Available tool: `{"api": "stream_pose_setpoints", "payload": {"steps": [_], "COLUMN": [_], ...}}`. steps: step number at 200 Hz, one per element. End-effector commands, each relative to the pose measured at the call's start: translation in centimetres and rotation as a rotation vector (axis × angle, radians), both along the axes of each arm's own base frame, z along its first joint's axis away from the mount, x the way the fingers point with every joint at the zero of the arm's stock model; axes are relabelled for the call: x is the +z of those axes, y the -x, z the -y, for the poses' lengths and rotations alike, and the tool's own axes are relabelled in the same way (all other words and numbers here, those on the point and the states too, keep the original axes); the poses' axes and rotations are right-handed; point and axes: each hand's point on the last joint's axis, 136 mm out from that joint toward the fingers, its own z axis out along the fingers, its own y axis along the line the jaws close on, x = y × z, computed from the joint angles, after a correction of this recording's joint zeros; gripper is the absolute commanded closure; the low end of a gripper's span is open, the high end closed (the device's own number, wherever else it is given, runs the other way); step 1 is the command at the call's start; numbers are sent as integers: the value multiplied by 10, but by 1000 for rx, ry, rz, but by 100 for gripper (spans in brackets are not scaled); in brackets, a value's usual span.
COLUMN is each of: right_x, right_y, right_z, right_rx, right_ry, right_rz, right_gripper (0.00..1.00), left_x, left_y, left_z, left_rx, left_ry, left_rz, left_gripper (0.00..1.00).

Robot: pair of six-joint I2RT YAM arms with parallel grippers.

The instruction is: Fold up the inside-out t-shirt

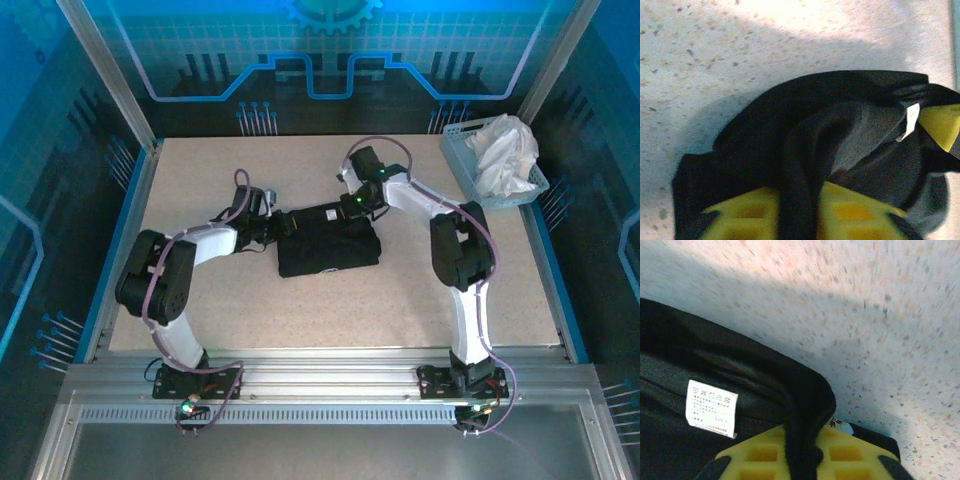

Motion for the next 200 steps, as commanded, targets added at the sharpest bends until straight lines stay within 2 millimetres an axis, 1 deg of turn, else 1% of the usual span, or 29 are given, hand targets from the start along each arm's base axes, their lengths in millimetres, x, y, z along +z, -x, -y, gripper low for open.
{"api": "stream_pose_setpoints", "payload": {"steps": [1, 7, 10, 19, 25, 32, 38, 40, 42, 47, 55, 64, 87, 101, 113, 125, 134, 147, 157, 162, 167, 174, 179, 181, 190, 200], "right_x": [14, 22, 26, 43, 51, 61, 67, 66, 70, 72, 76, 79, 83, 83, 81, 79, 76, 74, 72, 71, 72, 73, 74, 75, 79, 84], "right_y": [4, 3, 3, 4, 6, 10, 14, 15, 16, 19, 24, 29, 38, 42, 46, 49, 52, 54, 55, 56, 56, 56, 57, 57, 59, 61], "right_z": [19, 22, 23, 28, 31, 34, 36, 36, 37, 39, 41, 42, 46, 47, 47, 48, 48, 50, 53, 54, 55, 57, 58, 58, 58, 59], "right_rx": [-29, -34, -37, -40, -42, -45, -45, -46, -46, -51, -57, -59, -59, -56, -50, -51, -50, -52, -58, -63, -66, -69, -70, -70, -68, -65], "right_ry": [92, 97, 96, 94, 91, 89, 86, 88, 83, 81, 74, 65, 57, 55, 49, 42, 41, 40, 41, 41, 39, 33, 28, 25, 12, 1], "right_rz": [-16, 6, 17, 56, 76, 98, 112, 112, 120, 124, 136, 143, 156, 154, 147, 144, 138, 136, 134, 132, 133, 134, 136, 138, 145, 158], "right_gripper": [77, 71, 67, 56, 52, 49, 45, 44, 43, 39, 34, 32, 31, 31, 31, 32, 32, 33, 33, 33, 33, 33, 33, 33, 33, 33], "left_x": [-1, 3, 4, 6, 8, 7, 6, 5, 4, 3, 1, -2, -11, -16, -22, -23, -22, -19, -18, -19, -18, -18, -15, -14, -5, 3], "left_y": [0, 3, 5, 15, 22, 32, 39, 41, 43, 47, 50, 50, 44, 40, 37, 33, 28, 20, 15, 13, 9, 5, 2, 0, -7, -9], "left_z": [-15, -19, -22, -29, -34, -38, -39, -39, -39, -37, -30, -21, 1, 13, 23, 32, 38, 43, 45, 43, 40, 29, 20, 17, -7, -37], "left_rx": [20, 26, 33, 49, 64, 78, 79, 77, 76, 67, 42, 11, -48, -76, -99, -114, -123, -128, -131, -132, -130, -113, -101, -98, -66, -56], "left_ry": [-69, -89, -100, -121, -135, -144, -141, -139, -137, -122, -88, -46, 20, 22, 27, 60, 85, 116, 121, 117, 108, 86, 71, 65, 18, -82], "left_rz": [-38, -35, -33, -33, -31, -34, -39, -43, -49, -57, -72, -92, -121, -123, -133, -127, -109, -87, -77, -77, -76, -83, -82, -80, -72, -75], "left_gripper": [60, 52, 48, 40, 35, 22, 16, 15, 14, 11, 8, 7, 7, 7, 11, 20, 31, 52, 64, 72, 81, 94, 100, 100, 100, 100]}}
